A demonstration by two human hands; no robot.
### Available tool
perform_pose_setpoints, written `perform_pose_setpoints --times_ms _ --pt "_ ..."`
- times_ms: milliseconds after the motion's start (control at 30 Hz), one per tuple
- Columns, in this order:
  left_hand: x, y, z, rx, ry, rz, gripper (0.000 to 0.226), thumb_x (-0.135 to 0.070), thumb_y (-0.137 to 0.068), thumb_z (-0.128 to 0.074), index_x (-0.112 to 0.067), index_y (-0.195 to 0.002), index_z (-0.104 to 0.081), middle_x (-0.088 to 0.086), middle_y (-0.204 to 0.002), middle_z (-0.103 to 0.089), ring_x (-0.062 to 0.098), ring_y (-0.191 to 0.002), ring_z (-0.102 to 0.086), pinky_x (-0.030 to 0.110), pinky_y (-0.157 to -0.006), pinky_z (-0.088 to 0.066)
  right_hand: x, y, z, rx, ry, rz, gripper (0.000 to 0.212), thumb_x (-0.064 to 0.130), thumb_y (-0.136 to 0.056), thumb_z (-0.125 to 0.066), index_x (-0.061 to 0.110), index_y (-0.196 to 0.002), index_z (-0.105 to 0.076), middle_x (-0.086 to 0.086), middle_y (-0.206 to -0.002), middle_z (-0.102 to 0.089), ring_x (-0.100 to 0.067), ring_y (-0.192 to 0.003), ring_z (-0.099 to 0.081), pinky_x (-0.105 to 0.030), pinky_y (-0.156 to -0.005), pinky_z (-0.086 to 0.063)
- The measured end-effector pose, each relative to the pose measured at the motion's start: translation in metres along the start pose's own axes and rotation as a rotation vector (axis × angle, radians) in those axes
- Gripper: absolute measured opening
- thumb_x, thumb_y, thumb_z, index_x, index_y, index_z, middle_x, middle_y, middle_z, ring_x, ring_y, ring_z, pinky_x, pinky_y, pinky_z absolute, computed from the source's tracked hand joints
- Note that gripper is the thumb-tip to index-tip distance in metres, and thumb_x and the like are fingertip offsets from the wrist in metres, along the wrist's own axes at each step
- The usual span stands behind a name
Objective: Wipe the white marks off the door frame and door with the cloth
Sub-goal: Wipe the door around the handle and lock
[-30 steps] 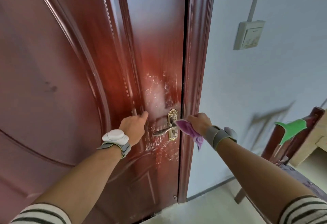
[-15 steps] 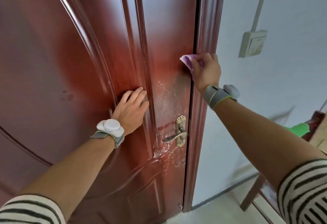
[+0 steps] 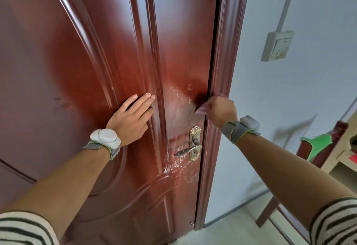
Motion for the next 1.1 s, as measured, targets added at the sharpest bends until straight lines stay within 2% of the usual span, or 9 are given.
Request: perform_pose_setpoints --times_ms 100,233,367,467,533,700,867,1000,1100 --pt "-0.001 -0.001 -0.001 -0.019 0.003 0.002 0.038 -0.020 -0.093 -0.041 -0.006 -0.119 -0.064 0.015 -0.151 -0.044 0.028 -0.142 -0.038 0.046 -0.118 -0.029 0.013 -0.008 0.046 -0.355 -0.313 0.027 0.021 0.021 -0.087 -0.055 0.025 -0.095 -0.074 -0.002 -0.094 -0.059 -0.014 -0.080 -0.054 -0.018 -0.072 -0.033" --pt "0.000 -0.002 -0.002 -0.052 0.000 0.000 0.040 -0.020 -0.094 -0.036 -0.006 -0.118 -0.065 0.015 -0.151 -0.045 0.028 -0.141 -0.039 0.046 -0.117 -0.029 0.034 -0.018 0.053 -0.481 -0.566 0.003 0.014 0.015 -0.089 -0.061 0.009 -0.095 -0.072 -0.005 -0.100 -0.056 -0.008 -0.079 -0.053 -0.005 -0.066 -0.031" --pt "-0.001 -0.001 -0.003 -0.074 -0.018 -0.010 0.039 -0.020 -0.095 -0.036 -0.006 -0.116 -0.066 0.015 -0.150 -0.046 0.028 -0.141 -0.040 0.046 -0.117 -0.029 0.043 0.002 0.026 -0.368 -0.512 0.091 0.011 0.002 -0.089 -0.059 0.002 -0.086 -0.070 0.000 -0.092 -0.052 0.000 -0.074 -0.056 0.002 -0.059 -0.034" --pt "0.000 0.000 -0.004 -0.082 -0.026 -0.009 0.039 -0.020 -0.095 -0.037 -0.006 -0.116 -0.066 0.015 -0.150 -0.045 0.028 -0.141 -0.040 0.046 -0.117 -0.029 0.030 0.002 0.000 -0.134 -0.223 0.119 0.015 0.009 -0.085 -0.058 0.012 -0.083 -0.073 -0.005 -0.092 -0.059 -0.020 -0.085 -0.062 -0.026 -0.073 -0.046" --pt "-0.001 0.001 -0.003 -0.087 -0.016 -0.008 0.039 -0.020 -0.095 -0.037 -0.006 -0.116 -0.066 0.015 -0.150 -0.045 0.028 -0.141 -0.040 0.046 -0.117 -0.029 0.017 0.000 0.013 -0.204 -0.252 0.019 0.016 0.014 -0.084 -0.059 0.017 -0.087 -0.074 -0.005 -0.095 -0.060 -0.027 -0.088 -0.061 -0.027 -0.074 -0.042" --pt "-0.001 -0.001 -0.003 -0.083 -0.007 -0.015 0.040 -0.020 -0.095 -0.035 -0.006 -0.116 -0.066 0.015 -0.150 -0.045 0.028 -0.141 -0.040 0.046 -0.118 -0.028 0.046 -0.013 0.056 -0.456 -0.588 0.017 0.012 0.012 -0.087 -0.063 0.010 -0.094 -0.072 -0.001 -0.097 -0.053 -0.008 -0.079 -0.055 -0.001 -0.066 -0.032" --pt "0.000 -0.001 -0.006 -0.066 -0.022 -0.019 0.042 -0.021 -0.096 -0.033 -0.006 -0.118 -0.065 0.015 -0.151 -0.044 0.027 -0.142 -0.036 0.046 -0.119 -0.024 0.070 -0.003 0.026 -0.347 -0.527 0.181 0.012 0.002 -0.085 -0.060 0.007 -0.086 -0.072 -0.001 -0.097 -0.056 0.002 -0.074 -0.055 -0.005 -0.068 -0.041" --pt "0.000 -0.001 -0.005 -0.067 -0.012 -0.018 0.043 -0.021 -0.096 -0.031 -0.006 -0.119 -0.065 0.015 -0.152 -0.043 0.028 -0.142 -0.037 0.046 -0.119 -0.025 0.038 0.000 0.003 0.031 -0.023 0.071 0.024 0.009 -0.081 -0.058 0.025 -0.084 -0.076 -0.005 -0.100 -0.064 -0.029 -0.085 -0.065 -0.025 -0.073 -0.045" --pt "0.001 0.001 -0.005 -0.052 -0.001 -0.018 0.045 -0.021 -0.097 -0.029 -0.005 -0.121 -0.064 0.015 -0.154 -0.039 0.028 -0.143 -0.037 0.046 -0.120 -0.024 0.041 -0.001 0.030 -0.162 -0.187 0.053 0.021 0.012 -0.086 -0.056 0.019 -0.091 -0.075 -0.008 -0.100 -0.059 -0.030 -0.087 -0.061 -0.027 -0.073 -0.040"
Point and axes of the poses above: each hand's wrist, its own y-axis away from the middle knuckle, its own z-axis out of the back of the hand, x = y × z, the point moved 7 cm from there along -y, towards the middle knuckle
